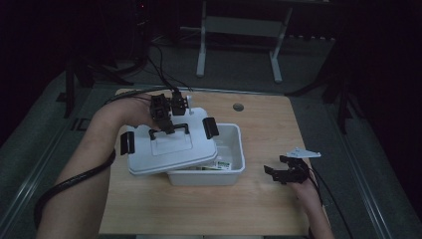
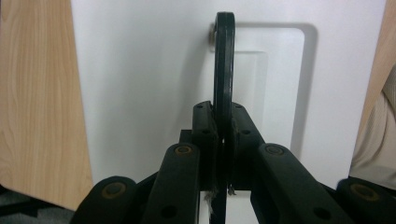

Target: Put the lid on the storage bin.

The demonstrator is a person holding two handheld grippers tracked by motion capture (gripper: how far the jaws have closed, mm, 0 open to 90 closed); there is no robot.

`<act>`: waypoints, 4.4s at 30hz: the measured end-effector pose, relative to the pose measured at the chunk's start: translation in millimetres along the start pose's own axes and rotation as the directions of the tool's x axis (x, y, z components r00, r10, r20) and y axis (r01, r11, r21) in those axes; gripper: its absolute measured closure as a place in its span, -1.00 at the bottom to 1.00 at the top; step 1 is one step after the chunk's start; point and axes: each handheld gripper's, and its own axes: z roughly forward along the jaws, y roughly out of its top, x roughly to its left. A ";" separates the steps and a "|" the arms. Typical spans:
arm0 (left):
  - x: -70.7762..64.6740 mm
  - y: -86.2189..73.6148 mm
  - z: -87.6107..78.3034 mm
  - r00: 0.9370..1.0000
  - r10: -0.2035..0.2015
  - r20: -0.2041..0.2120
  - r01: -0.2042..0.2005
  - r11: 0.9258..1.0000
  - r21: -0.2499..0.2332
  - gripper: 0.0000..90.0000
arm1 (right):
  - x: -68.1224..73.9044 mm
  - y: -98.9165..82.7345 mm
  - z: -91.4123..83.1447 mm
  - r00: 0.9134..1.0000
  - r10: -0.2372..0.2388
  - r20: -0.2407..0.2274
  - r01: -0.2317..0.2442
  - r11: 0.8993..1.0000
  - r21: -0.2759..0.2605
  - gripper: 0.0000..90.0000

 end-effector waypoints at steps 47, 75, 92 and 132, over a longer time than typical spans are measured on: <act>-12.1 89.8 51.5 0.988 0.151 0.042 -0.150 0.988 -0.019 0.85 | 2.5 -1.2 -1.4 1.000 0.010 -0.016 -0.010 0.999 -0.034 -0.69; -7.4 36.0 53.3 1.000 -0.022 0.009 0.024 0.971 -0.236 -0.77 | 5.7 -2.4 2.5 1.000 -0.003 -0.002 0.003 1.000 -0.020 -0.69; -23.7 -36.1 56.7 0.995 -0.097 0.030 0.101 0.945 -0.310 -0.80 | 7.5 -2.4 3.7 1.000 -0.010 0.009 0.011 1.000 -0.015 -0.69; -69.5 -176.1 136.6 0.888 -0.456 0.060 0.395 0.687 -0.610 -0.80 | 9.3 -4.5 3.2 1.000 -0.013 0.013 0.013 1.000 -0.023 -0.69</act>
